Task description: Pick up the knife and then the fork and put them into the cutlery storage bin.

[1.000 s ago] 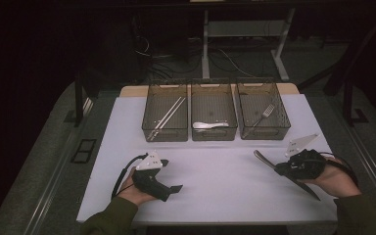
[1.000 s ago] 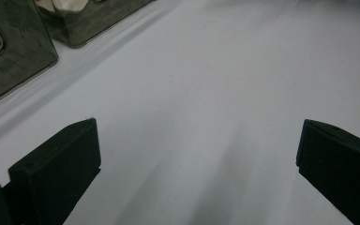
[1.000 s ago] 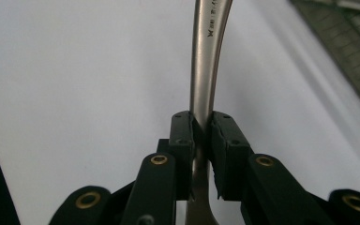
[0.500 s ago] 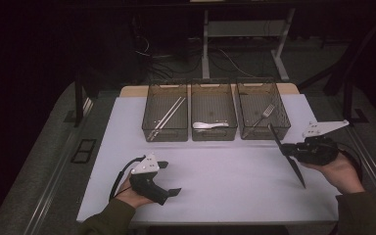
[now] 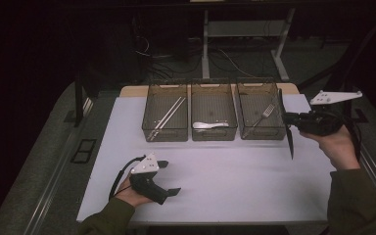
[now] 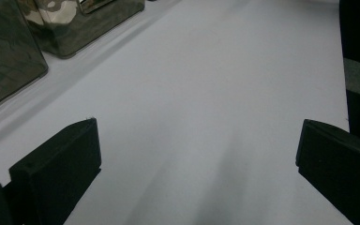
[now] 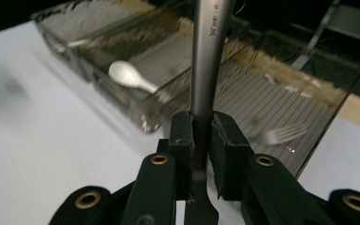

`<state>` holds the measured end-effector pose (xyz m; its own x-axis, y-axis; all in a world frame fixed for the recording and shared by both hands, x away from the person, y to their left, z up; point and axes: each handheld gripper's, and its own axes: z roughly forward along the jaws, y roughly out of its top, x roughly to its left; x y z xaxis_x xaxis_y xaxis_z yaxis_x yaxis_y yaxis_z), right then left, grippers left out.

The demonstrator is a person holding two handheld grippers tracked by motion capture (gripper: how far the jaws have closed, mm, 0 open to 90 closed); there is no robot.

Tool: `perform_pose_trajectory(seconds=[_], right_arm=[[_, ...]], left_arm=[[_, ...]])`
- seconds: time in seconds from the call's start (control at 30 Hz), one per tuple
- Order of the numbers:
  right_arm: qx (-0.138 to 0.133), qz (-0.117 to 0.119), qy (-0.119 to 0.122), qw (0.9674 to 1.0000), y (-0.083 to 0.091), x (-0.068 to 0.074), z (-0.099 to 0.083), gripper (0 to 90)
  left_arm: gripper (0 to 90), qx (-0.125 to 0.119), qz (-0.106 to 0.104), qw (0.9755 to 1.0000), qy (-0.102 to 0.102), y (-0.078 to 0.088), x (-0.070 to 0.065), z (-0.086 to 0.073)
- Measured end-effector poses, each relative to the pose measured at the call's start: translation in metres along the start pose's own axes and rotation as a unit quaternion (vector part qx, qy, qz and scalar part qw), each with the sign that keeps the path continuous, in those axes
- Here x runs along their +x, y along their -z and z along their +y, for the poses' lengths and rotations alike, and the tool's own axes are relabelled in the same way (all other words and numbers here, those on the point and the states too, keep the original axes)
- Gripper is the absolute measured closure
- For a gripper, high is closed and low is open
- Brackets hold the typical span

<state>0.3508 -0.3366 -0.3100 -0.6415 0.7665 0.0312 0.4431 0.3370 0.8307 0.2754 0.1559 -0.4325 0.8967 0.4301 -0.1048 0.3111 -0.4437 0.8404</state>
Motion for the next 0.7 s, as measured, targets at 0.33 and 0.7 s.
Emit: perform_pose_trajectory(seconds=[0.33,0.7], right_arm=[[-0.029,-0.043,-0.012,0.9986,-0.008,-0.023,0.051,79.2],[-0.034,-0.077,-0.029,0.9960,-0.041,-0.054,0.076,79.1]], left_arm=[[0.0,-0.003,-0.001,1.0000,0.003,0.001,0.001,0.000],[0.0,-0.004,-0.006,1.0000,0.003,0.001,0.001,0.000]])
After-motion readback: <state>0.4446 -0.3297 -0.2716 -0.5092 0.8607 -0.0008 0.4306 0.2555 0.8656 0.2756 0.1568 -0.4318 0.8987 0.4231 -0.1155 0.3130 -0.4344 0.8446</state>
